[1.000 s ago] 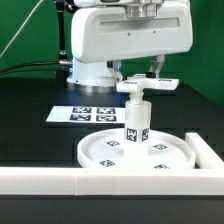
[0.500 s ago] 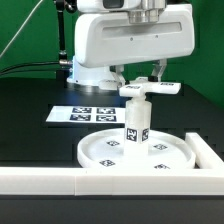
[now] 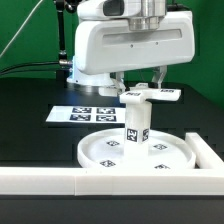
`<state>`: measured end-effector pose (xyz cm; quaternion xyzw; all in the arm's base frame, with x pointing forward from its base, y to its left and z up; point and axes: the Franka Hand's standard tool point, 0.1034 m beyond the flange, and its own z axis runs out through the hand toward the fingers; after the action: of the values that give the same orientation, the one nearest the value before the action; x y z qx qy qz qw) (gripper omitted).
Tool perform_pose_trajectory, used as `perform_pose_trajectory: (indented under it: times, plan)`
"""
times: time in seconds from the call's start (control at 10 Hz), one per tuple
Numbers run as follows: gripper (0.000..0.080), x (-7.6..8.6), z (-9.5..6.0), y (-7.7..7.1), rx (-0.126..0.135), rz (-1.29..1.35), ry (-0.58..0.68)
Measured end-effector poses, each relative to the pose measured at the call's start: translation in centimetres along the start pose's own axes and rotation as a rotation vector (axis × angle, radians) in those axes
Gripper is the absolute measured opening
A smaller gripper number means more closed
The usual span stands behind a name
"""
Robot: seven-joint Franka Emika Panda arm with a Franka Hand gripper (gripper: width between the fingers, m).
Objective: Assemble round table
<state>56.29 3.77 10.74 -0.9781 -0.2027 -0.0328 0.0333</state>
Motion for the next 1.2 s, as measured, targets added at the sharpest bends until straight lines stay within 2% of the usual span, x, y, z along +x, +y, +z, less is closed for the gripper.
perform_pose_trajectory:
  times: [0.8, 0.9, 1.2]
  plan:
    - [0.0445, -0.02, -0.02, 0.02, 0.000, 0.010, 0.000]
    - [0.0445, -0.02, 0.00, -0.03, 0.002, 0.047, 0.003]
    - [0.0445, 0.03, 0.05, -0.16, 0.006, 0.389, 0.018]
